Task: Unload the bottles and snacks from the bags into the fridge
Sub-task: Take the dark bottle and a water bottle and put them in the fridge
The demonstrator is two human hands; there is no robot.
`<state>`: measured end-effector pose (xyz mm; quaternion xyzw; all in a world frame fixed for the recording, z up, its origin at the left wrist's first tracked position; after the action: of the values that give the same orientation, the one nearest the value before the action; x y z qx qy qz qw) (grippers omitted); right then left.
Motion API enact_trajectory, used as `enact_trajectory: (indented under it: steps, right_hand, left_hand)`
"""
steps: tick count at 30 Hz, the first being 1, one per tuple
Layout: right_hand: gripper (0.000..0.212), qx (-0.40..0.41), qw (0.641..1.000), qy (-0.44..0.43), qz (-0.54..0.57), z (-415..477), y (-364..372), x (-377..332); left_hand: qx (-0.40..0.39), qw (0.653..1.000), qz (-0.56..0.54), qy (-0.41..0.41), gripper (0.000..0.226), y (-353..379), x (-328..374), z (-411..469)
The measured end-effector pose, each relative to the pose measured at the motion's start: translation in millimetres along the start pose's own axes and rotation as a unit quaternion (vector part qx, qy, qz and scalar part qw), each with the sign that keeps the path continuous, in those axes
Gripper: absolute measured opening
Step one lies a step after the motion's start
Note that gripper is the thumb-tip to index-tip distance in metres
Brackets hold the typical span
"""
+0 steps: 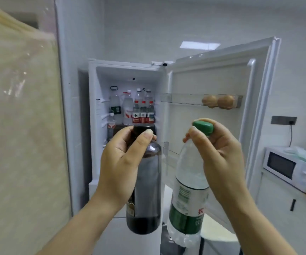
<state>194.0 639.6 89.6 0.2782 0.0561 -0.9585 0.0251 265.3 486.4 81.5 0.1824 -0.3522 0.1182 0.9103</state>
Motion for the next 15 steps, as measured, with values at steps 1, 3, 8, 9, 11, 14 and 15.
enact_trajectory:
  steps: [1,3,8,9,11,14,15]
  right_hand:
    - [0.007,-0.003,1.000,0.003,0.010,1.7,11.6,-1.3]
    - [0.007,-0.007,1.000,0.005,0.027,5.7,34.7,-4.5]
    - [0.009,-0.021,0.999,0.006,0.035,10.4,92.0,-8.1]
    - [0.009,-0.021,0.999,0.009,0.035,10.3,102.2,-7.1]
    - [0.009,-0.023,0.999,0.015,0.030,10.5,121.3,-4.1]
    - [0.008,-0.021,0.999,0.023,0.027,12.8,146.4,3.3]
    - [0.008,-0.023,0.999,0.024,0.024,14.1,153.7,6.7]
  left_hand:
    - [0.008,1.000,0.008,0.004,0.032,-11.1,1.7,3.1]
    - [0.014,0.999,0.024,0.016,0.028,-32.7,5.3,10.8]
    - [0.022,0.999,0.029,0.036,0.033,-83.7,12.0,28.4]
    - [0.022,0.999,0.030,0.036,0.033,-93.4,11.2,31.9]
    - [0.021,0.999,0.033,0.034,0.029,-111.4,6.4,39.3]
    - [0.024,0.999,0.032,0.020,0.021,-133.4,-5.4,50.6]
    - [0.023,0.999,0.030,0.017,0.021,-139.4,-10.1,54.6]
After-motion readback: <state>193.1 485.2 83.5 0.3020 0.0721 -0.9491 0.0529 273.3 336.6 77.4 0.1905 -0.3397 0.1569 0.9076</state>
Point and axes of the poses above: each hand's wrist, its own z-axis towards the middle knuckle, its own y-axis out of the palm, x = y × z, the point moved 2 cm from there along z, towards the middle knuckle, and after that the axes turned 10 degrees about -z, right-handed, at the moved point
